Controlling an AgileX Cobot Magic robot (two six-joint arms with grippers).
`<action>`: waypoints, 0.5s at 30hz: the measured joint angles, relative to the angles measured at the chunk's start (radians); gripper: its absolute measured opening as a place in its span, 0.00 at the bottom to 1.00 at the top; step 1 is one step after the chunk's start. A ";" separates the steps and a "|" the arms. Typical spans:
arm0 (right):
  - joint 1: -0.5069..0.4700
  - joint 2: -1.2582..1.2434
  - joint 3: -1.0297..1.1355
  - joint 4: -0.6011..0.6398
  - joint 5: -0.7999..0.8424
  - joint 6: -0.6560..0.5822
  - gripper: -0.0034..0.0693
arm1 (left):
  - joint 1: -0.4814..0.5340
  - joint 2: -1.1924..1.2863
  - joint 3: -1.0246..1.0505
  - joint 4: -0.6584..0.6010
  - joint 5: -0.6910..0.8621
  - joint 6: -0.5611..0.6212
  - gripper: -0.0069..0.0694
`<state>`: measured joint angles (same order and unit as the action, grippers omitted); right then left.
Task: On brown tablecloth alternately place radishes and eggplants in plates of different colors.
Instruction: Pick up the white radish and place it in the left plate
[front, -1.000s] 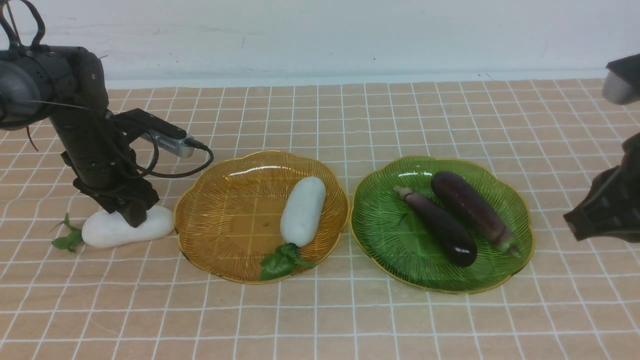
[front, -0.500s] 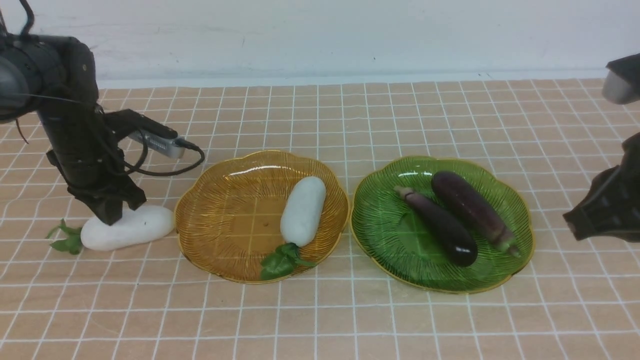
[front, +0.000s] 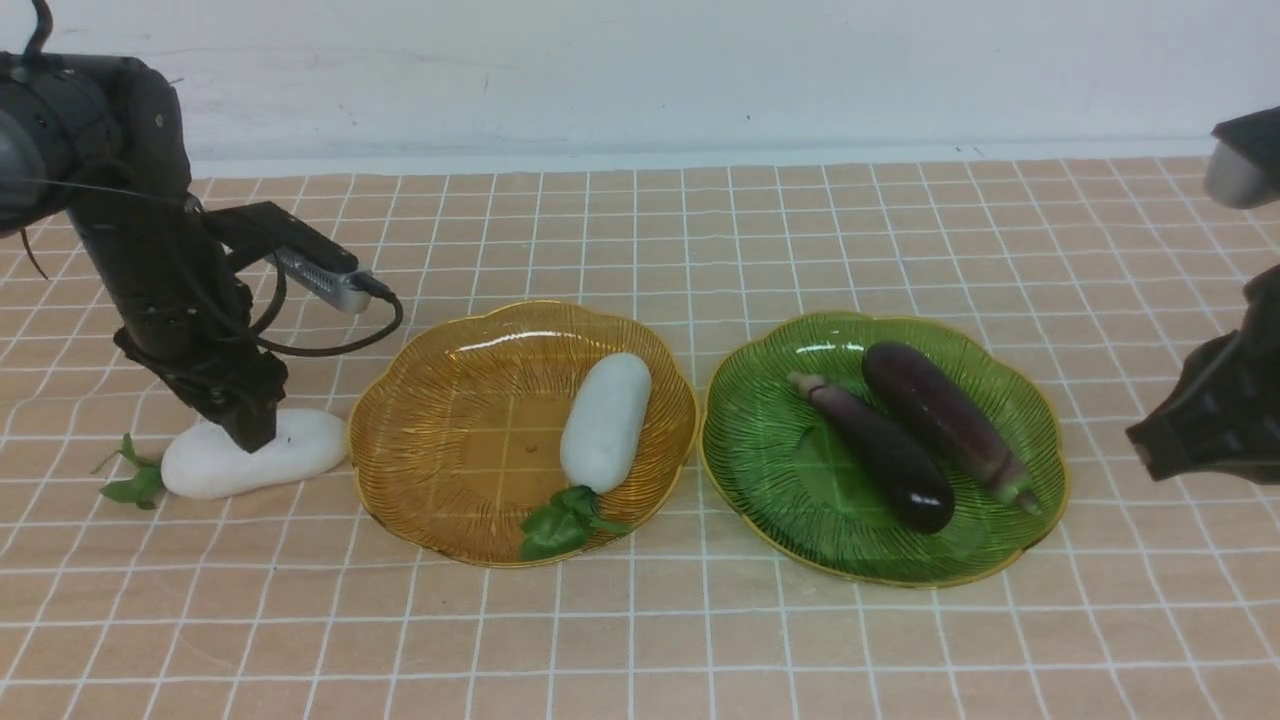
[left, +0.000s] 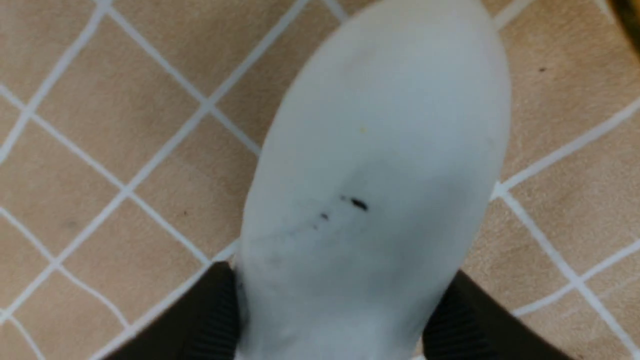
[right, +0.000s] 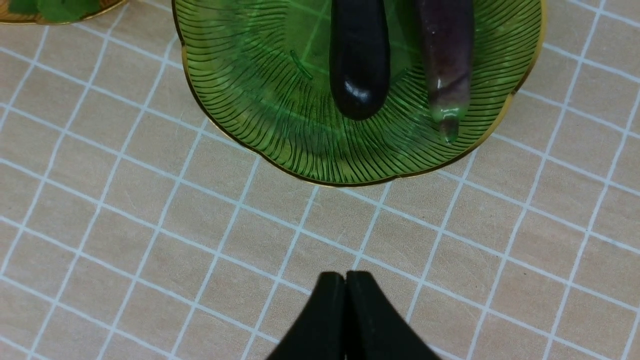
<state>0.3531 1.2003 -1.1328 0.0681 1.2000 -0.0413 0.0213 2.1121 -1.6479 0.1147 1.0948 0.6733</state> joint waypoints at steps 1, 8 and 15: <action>0.000 0.000 0.000 0.000 0.000 -0.001 0.03 | 0.000 0.004 -0.009 0.005 0.022 -0.016 0.57; 0.000 0.000 0.000 0.001 0.000 -0.002 0.03 | 0.000 0.014 -0.115 0.021 0.111 -0.122 0.50; 0.000 0.000 0.000 0.003 -0.002 -0.003 0.03 | 0.000 -0.042 -0.245 -0.081 0.120 -0.311 0.50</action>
<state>0.3531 1.2003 -1.1328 0.0709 1.1981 -0.0446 0.0213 2.0697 -1.8931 0.0334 1.2146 0.3619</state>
